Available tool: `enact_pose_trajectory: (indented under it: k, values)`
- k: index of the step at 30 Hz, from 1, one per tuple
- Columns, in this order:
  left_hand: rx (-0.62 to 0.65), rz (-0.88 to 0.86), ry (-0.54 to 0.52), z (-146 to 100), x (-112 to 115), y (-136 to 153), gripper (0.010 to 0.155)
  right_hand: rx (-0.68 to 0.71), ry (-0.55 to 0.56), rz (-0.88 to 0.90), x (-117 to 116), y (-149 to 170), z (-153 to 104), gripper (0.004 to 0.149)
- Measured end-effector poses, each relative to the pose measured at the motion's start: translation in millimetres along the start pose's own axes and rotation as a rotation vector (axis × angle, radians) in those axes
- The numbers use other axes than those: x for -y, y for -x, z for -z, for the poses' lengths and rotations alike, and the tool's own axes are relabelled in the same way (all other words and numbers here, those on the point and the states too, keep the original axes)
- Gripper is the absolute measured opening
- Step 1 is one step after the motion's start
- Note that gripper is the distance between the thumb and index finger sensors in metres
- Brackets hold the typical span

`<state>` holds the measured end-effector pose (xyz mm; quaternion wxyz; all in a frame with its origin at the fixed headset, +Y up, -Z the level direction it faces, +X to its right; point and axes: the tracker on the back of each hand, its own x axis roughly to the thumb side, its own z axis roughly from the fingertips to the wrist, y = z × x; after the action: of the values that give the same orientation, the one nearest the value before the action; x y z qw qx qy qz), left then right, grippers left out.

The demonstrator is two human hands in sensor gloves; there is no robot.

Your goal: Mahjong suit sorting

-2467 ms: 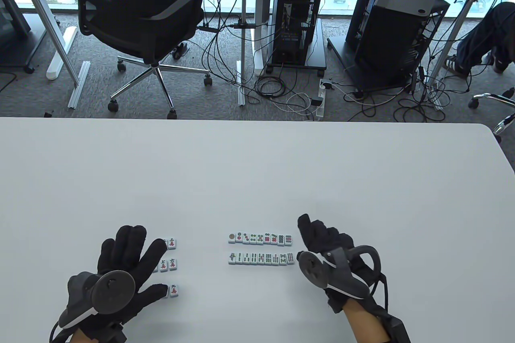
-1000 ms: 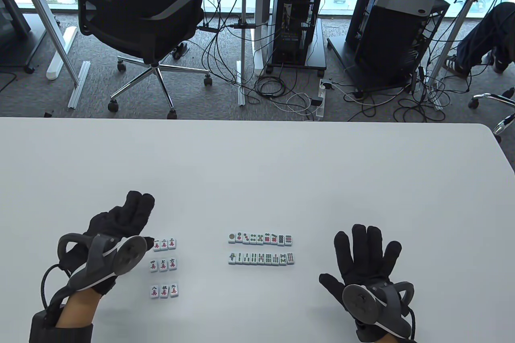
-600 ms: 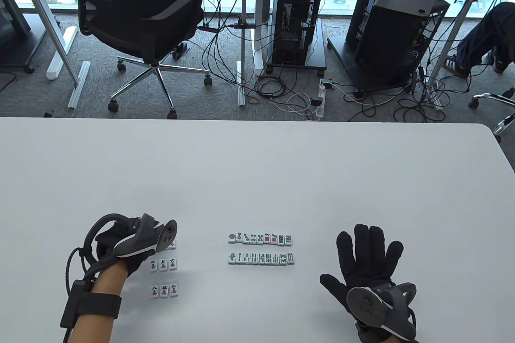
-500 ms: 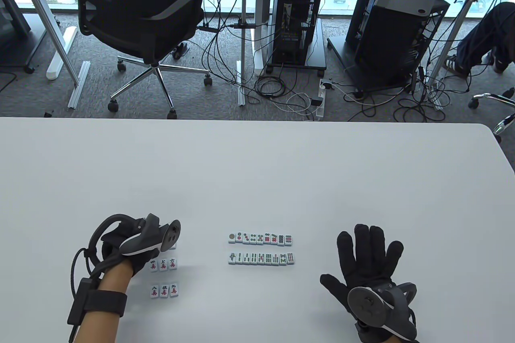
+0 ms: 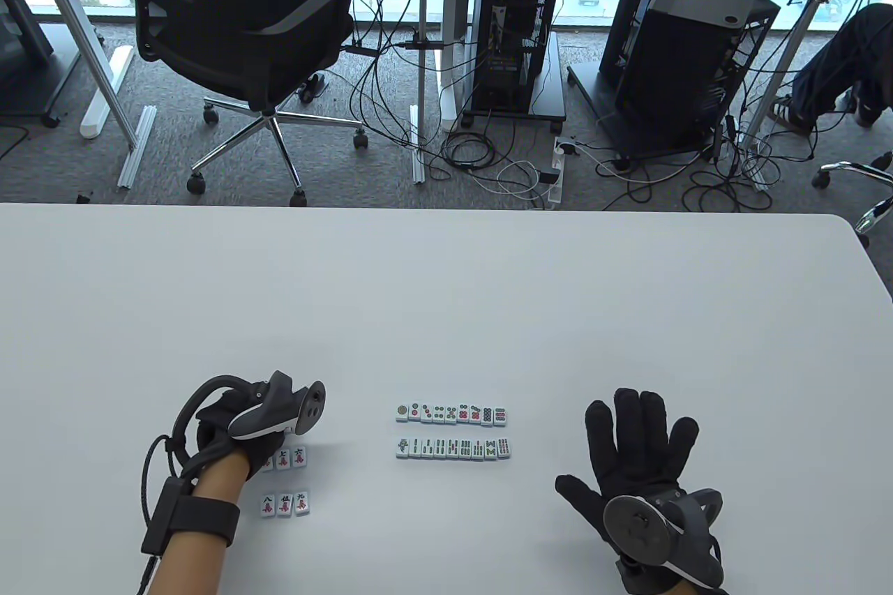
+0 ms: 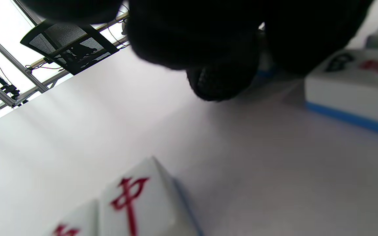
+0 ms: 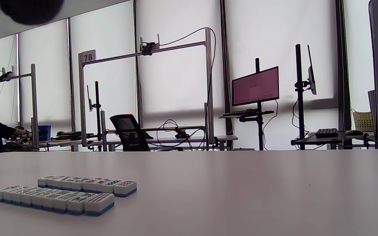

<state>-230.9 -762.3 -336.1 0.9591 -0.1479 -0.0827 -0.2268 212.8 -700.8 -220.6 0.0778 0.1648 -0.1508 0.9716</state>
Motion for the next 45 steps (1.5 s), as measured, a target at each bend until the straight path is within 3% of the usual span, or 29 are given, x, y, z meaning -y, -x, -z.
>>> enact_pose_trajectory:
  k: [4,10,14,20,23,28,35,38,42,45]
  values:
    - [-0.021,0.017,0.002,0.2,-7.1,4.7,0.06,0.003,-0.003,-0.008,0.0,-0.5,-0.2,0.093]
    - [-0.034,-0.111,-0.13,-14.4,-53.0,9.0,0.062,0.001,-0.005,0.001,0.0,-0.1,0.3,0.093]
    - [0.129,-0.206,-0.174,-31.4,-77.0,-33.1,0.062,0.003,-0.007,-0.004,0.0,-0.4,0.2,0.093]
    - [0.343,-0.161,-0.183,-55.5,-74.2,-111.8,0.063,0.011,-0.013,-0.002,-0.9,-1.4,0.3,0.093]
    - [0.383,-0.119,-0.145,-58.9,-69.7,-134.5,0.063,0.016,-0.015,-0.003,-1.2,-2.1,0.2,0.093]
    - [0.347,-0.051,-0.132,-54.1,-60.7,-153.5,0.063,0.024,-0.016,-0.002,-1.8,-3.4,0.0,0.093]
    - [0.3,-0.066,-0.093,-56.6,-56.8,-151.1,0.07,0.035,-0.019,0.007,-2.8,-4.9,-0.1,0.093]
    - [0.235,-0.041,-0.147,-65.6,-69.2,-135.7,0.069,0.037,-0.018,0.003,-2.7,-5.5,-0.5,0.093]
    - [0.136,-0.068,-0.173,-68.8,-92.1,-94.8,0.064,0.036,-0.015,0.006,-3.0,-5.4,-0.4,0.093]
    - [0.024,-0.087,-0.197,-58.5,-96.7,-57.4,0.062,0.036,-0.016,0.003,-3.0,-5.9,-0.5,0.093]
